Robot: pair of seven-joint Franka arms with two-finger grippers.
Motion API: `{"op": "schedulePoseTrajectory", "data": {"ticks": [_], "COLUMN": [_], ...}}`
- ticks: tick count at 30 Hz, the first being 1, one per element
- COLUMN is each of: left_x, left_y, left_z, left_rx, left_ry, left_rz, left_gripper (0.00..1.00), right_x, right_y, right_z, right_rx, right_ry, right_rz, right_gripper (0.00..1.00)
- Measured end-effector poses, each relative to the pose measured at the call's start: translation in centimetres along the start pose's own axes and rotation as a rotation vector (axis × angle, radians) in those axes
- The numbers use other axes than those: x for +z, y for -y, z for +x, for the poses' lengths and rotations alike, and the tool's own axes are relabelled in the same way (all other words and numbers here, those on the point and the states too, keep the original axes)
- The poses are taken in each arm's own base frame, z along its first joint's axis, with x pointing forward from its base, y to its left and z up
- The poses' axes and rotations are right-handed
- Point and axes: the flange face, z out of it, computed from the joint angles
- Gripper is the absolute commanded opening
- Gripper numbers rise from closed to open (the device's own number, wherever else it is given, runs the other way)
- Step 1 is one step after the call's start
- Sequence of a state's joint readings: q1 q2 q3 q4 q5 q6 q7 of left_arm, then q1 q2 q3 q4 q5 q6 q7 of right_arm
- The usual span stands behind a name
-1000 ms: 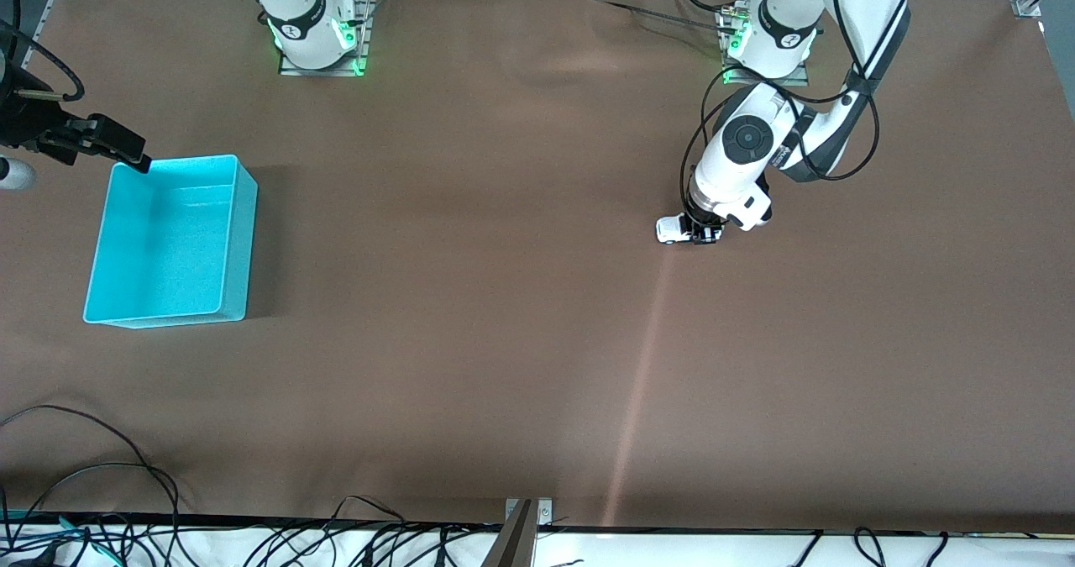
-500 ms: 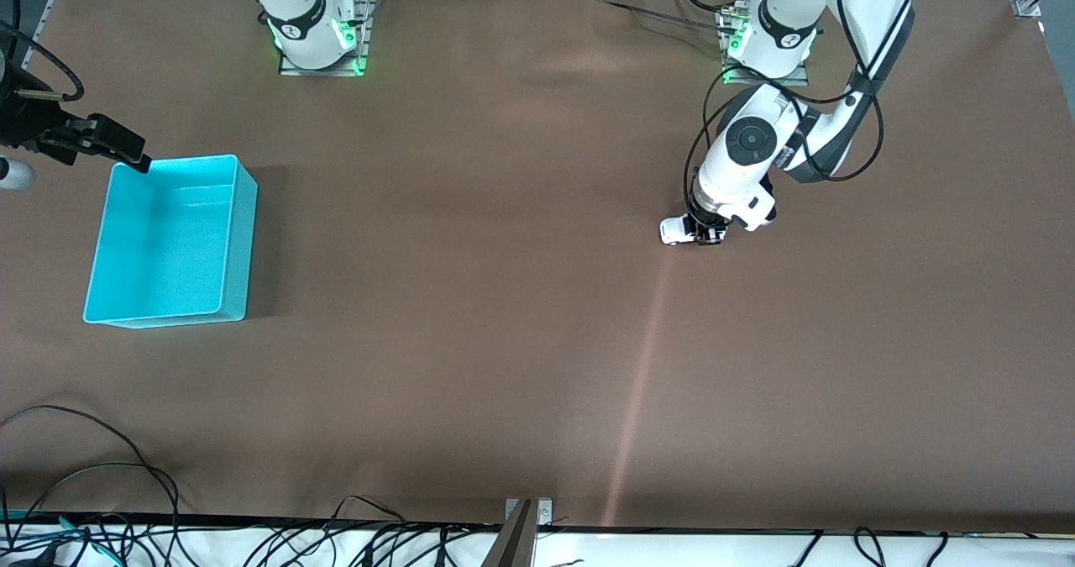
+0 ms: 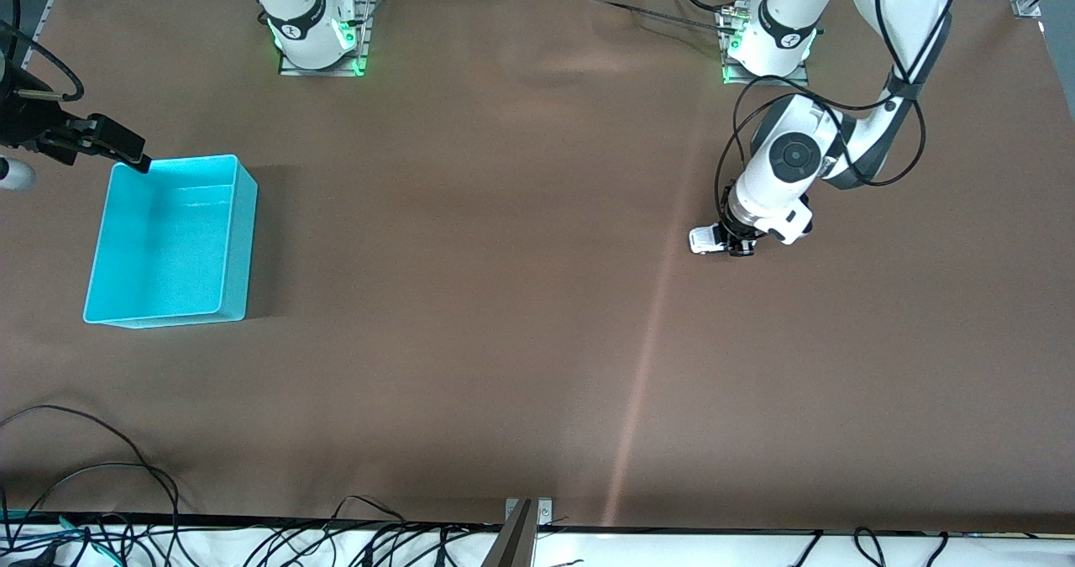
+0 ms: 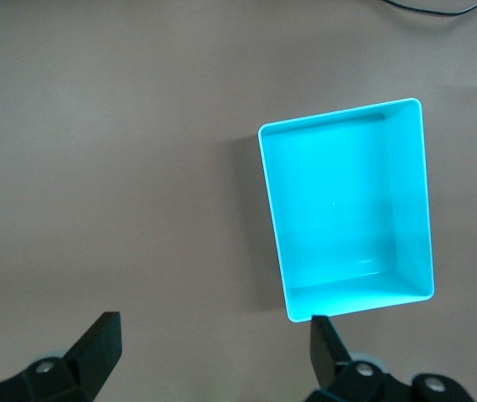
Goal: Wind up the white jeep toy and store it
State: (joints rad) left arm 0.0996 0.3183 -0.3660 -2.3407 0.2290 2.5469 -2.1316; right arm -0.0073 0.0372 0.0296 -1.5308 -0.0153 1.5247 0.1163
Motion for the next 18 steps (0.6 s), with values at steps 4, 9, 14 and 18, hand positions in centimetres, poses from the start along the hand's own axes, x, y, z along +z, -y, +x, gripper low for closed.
{"op": "schedulePoseTrajectory", "data": {"ticks": [4, 9, 14, 18], "left_x": [0.1, 0.1, 0.2, 0.2], "left_y": [-0.5, -1.0, -1.6, -2.1], "left_z": [1.7, 4.0, 6.3, 8.4], "left_rx": [0.025, 0.054, 0.083, 0.102], "left_ry": [-0.001, -0.001, 0.001, 0.003], "left_rz": [0.005, 0.009, 0.013, 0.016], "left_gripper": [0.24, 0.24, 0.25, 0.27], "right_x": [0.0, 0.0, 0.0, 0.0], "right_y": [0.0, 0.0, -0.1, -0.1], "right_z": [0.0, 0.0, 0.0, 0.0], "right_rx": [0.0, 0.001, 0.001, 0.001], "right_ry": [0.0, 0.0, 0.0, 0.0], "right_rz": [0.0, 0.0, 0.0, 0.0], "right_gripper": [1.0, 1.0, 1.0, 1.0]}}
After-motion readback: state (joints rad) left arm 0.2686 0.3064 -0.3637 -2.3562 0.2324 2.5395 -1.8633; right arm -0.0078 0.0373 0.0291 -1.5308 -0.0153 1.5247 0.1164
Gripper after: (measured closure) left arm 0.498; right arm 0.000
